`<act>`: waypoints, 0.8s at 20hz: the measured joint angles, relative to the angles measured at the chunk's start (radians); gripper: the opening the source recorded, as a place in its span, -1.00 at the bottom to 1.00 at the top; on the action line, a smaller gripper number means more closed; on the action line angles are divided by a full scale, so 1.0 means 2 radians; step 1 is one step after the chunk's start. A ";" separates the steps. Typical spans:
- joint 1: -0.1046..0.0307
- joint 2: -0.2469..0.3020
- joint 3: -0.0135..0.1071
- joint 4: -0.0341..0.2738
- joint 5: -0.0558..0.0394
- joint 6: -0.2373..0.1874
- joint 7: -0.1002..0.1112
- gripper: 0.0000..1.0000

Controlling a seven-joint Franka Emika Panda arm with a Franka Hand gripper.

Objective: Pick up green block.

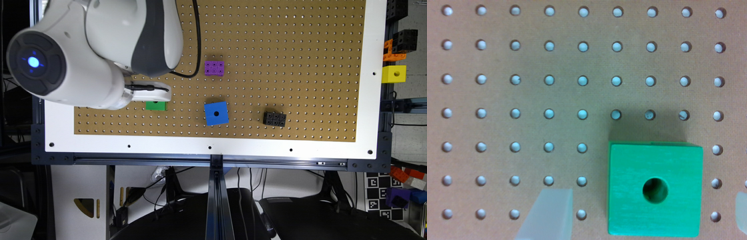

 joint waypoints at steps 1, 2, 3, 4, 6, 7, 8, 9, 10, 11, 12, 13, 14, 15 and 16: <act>0.000 0.001 0.000 0.000 0.0000 0.000 0.000 1.00; 0.000 0.001 0.000 0.000 0.0000 0.000 0.000 1.00; 0.000 0.001 0.000 0.000 0.0000 0.000 0.000 1.00; 0.000 0.004 0.000 0.000 0.0000 0.001 0.000 1.00; 0.000 0.019 0.000 0.000 0.0000 0.012 0.000 1.00; 0.000 0.028 0.000 0.000 0.0000 0.021 0.000 1.00; 0.000 0.034 0.001 0.000 0.0000 0.028 0.000 1.00; 0.001 0.038 0.001 0.000 0.0000 0.034 0.001 1.00; 0.001 0.041 0.002 0.001 0.0000 0.037 0.001 1.00; 0.001 0.041 0.003 0.001 0.0000 0.038 0.002 1.00; 0.001 0.041 0.004 0.002 0.0000 0.038 0.003 1.00; 0.002 0.041 0.006 0.004 0.0000 0.038 0.003 1.00; 0.002 0.041 0.007 0.005 0.0000 0.038 0.004 1.00; 0.002 0.041 0.008 0.005 0.0000 0.038 0.004 1.00; 0.002 0.041 0.008 0.005 0.0000 0.038 0.004 1.00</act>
